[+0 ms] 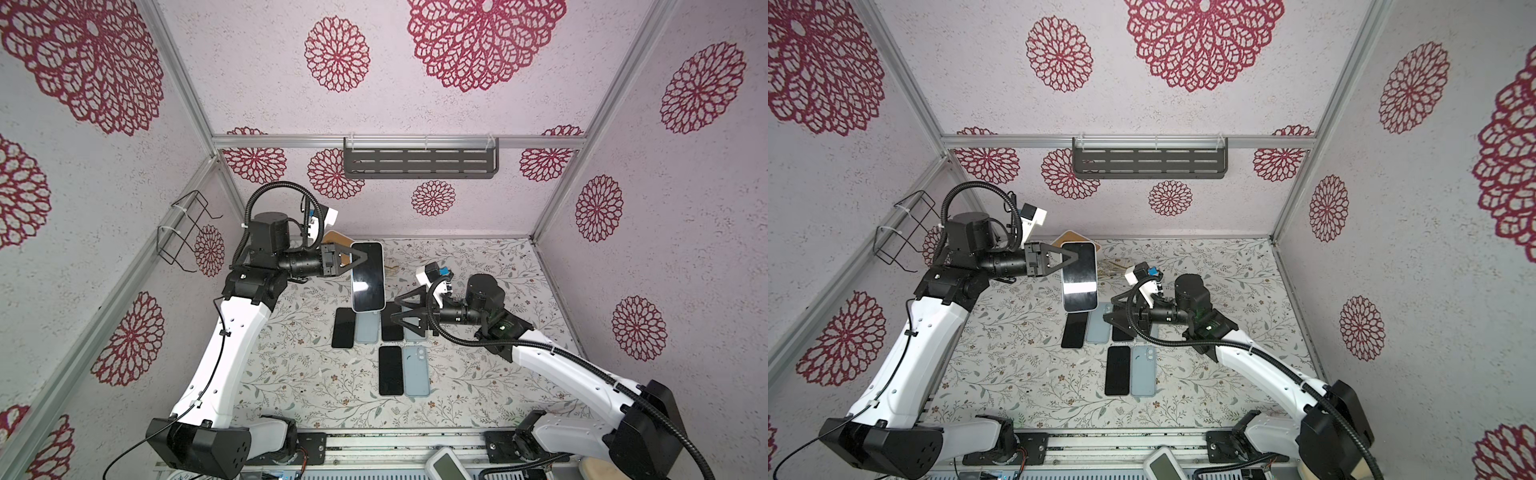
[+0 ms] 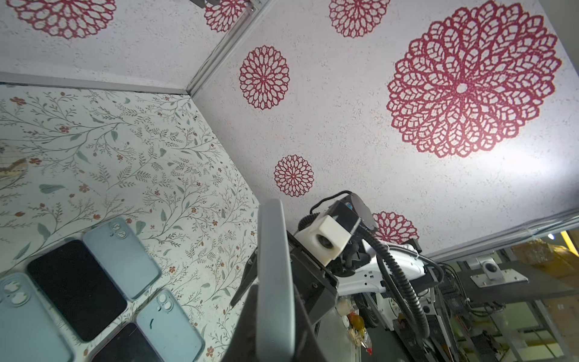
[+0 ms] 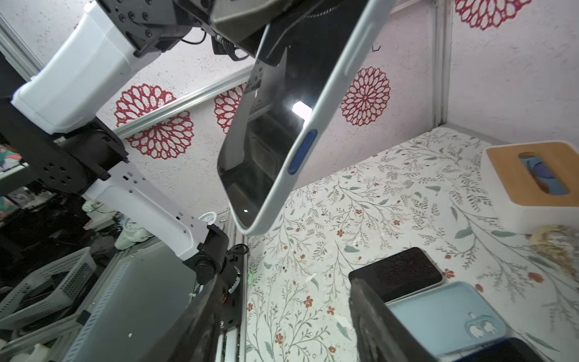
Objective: Take the phone out of the phone case
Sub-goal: Remove the phone case from the phone.
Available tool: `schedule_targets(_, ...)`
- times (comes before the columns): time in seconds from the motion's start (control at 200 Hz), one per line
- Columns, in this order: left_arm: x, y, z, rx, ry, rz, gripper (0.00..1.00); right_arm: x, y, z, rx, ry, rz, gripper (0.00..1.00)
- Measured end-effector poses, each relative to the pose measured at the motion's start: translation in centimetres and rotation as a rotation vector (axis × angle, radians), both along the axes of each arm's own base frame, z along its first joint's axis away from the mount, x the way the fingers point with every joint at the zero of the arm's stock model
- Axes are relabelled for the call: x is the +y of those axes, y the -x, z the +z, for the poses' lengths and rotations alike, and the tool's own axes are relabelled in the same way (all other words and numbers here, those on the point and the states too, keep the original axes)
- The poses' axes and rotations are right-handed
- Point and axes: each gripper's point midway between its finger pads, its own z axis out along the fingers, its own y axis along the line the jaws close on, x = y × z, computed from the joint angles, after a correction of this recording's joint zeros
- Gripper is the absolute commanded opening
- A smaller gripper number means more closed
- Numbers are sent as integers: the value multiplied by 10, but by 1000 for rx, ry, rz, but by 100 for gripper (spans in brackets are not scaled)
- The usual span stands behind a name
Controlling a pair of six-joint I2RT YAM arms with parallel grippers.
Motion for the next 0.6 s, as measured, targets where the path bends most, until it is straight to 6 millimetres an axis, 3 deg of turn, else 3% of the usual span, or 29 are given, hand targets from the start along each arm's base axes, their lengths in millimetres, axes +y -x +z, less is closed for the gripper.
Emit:
schedule_targets(0.31,-8,7,1,-22,-2,-41,0,7,9,12,16,-58,68,62)
schedule_targets(0.601,-11,8,3,-31,5,-52,0,13,7,13,43,-82,97,49)
